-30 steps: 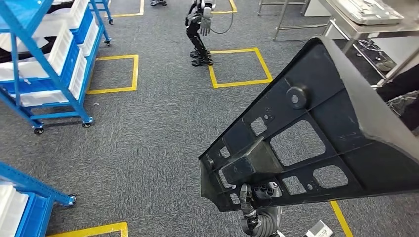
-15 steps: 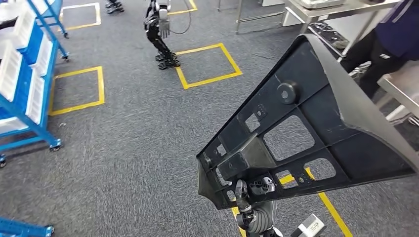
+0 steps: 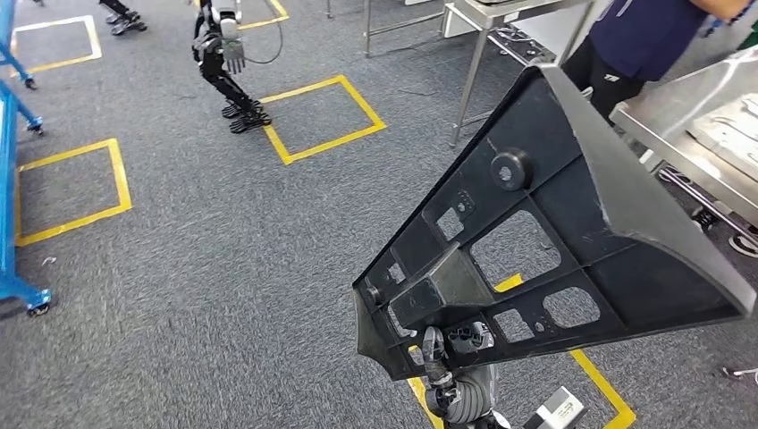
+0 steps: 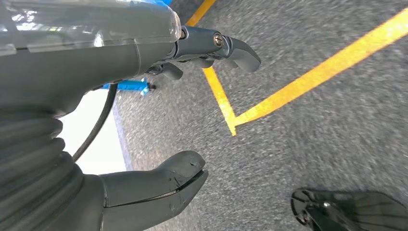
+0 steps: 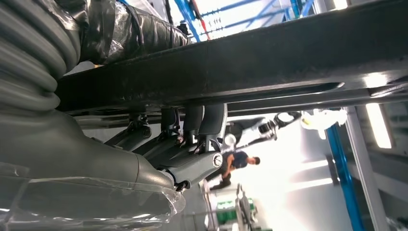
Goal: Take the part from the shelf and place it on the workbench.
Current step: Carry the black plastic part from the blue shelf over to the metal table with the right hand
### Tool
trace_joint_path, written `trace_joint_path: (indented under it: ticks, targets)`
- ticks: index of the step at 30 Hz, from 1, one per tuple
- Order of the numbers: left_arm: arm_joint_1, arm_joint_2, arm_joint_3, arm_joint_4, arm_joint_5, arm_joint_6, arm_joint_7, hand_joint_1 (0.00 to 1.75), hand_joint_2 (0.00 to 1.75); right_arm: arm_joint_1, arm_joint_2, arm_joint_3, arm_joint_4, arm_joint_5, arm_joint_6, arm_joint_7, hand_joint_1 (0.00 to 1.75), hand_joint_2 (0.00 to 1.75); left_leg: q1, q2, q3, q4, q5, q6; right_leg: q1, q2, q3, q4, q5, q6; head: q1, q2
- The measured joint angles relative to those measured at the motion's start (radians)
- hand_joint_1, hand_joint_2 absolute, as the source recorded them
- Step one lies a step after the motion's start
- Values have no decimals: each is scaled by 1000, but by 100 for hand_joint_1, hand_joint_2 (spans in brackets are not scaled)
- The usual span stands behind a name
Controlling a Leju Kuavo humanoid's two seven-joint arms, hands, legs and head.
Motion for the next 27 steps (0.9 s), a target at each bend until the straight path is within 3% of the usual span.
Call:
trace_joint_path:
  ticks: [1,3,5,6,8,9,11,12,13,14,16,18,20,21,23,25,27]
  targets:
    - [0,0,0,0,0,-1,0,0,175,0,0,1,0,0,-2,3,175,175,-1,9,4,0,-3,-4,7,-22,31,-59,18,-7,0,0]
    - [-3,-1,0,0,-1,-2,0,0,175,-1,-2,2,0,-1,-8,8,175,175,-3,28,9,-1,-8,-13,19,-45,52,-108,23,-16,0,0]
    - [-6,-1,0,0,-1,-2,0,0,175,0,-3,3,-2,-2,-15,10,175,175,-4,47,17,-5,-13,-22,17,-18,53,-116,28,-23,0,0]
    - [-6,-1,0,0,-1,-2,1,0,175,1,-3,4,-3,-2,-17,10,175,175,-2,36,20,-1,-19,-27,13,-6,57,-124,31,-28,0,0]
    - [-6,-1,1,0,-1,-2,2,0,175,0,-3,6,-5,-2,-19,11,175,175,1,-21,1,56,-58,-35,4,18,67,-137,39,-39,-1,0]
    - [-6,-1,1,0,-1,-3,2,0,175,-1,-4,8,-5,-2,-20,12,175,175,2,-53,-25,115,-88,-37,4,30,68,-139,40,-43,-1,0]
    - [-3,-1,1,0,-1,-4,3,0,175,-2,-5,10,-5,-4,-23,15,175,175,3,-74,-91,241,-137,-41,4,58,67,-137,40,-46,-1,0]
    - [-1,-1,1,0,-2,-4,4,0,175,-1,-5,10,-5,-5,-25,15,175,175,3,-75,-110,271,-136,-43,4,74,68,-135,39,-46,-1,0]
    - [0,-1,1,0,-2,-4,4,0,175,0,-6,10,-6,-7,-27,16,175,175,3,-75,-113,264,-115,-44,4,90,68,-131,37,-45,-1,0]
    - [1,-1,1,0,-3,-3,5,0,175,2,-8,10,-8,-9,-28,17,175,175,4,-80,-97,218,-77,-45,2,106,68,-126,34,-42,-1,0]
    - [2,-1,1,0,-3,-2,5,0,175,8,-11,9,-16,-14,-29,21,175,175,8,-118,-47,89,-11,-45,0,132,65,-111,25,-32,-1,0]
    - [0,-1,1,0,-3,-2,4,0,175,12,-14,9,-23,-17,-29,26,175,175,10,-151,-22,27,2,-39,-1,152,55,-99,20,-20,-1,0]
    - [-3,-1,1,0,-3,-2,4,0,175,17,-16,9,-29,-17,-29,27,175,175,8,-142,-20,22,2,-26,-3,173,46,-99,23,-8,0,0]
    - [-5,-3,1,0,-3,-2,4,0,175,19,-18,8,-31,-17,-29,27,175,175,8,-130,-18,18,4,-20,-4,175,44,-97,23,-4,0,0]
    - [-4,-4,1,0,-4,-2,4,0,175,22,-21,8,-37,-18,-29,27,175,175,11,-104,-15,7,10,-6,-2,131,21,-53,-7,5,1,0]
    - [-1,-5,1,0,-4,-2,4,0,175,24,-22,9,-39,-19,-30,29,175,175,9,-76,-14,3,10,3,-2,67,-38,63,-67,13,3,0]
    - [2,-5,1,0,-4,-2,4,0,175,27,-24,8,-39,-21,-30,33,175,175,7,-48,-13,3,6,5,-5,45,-88,159,-96,18,3,0]
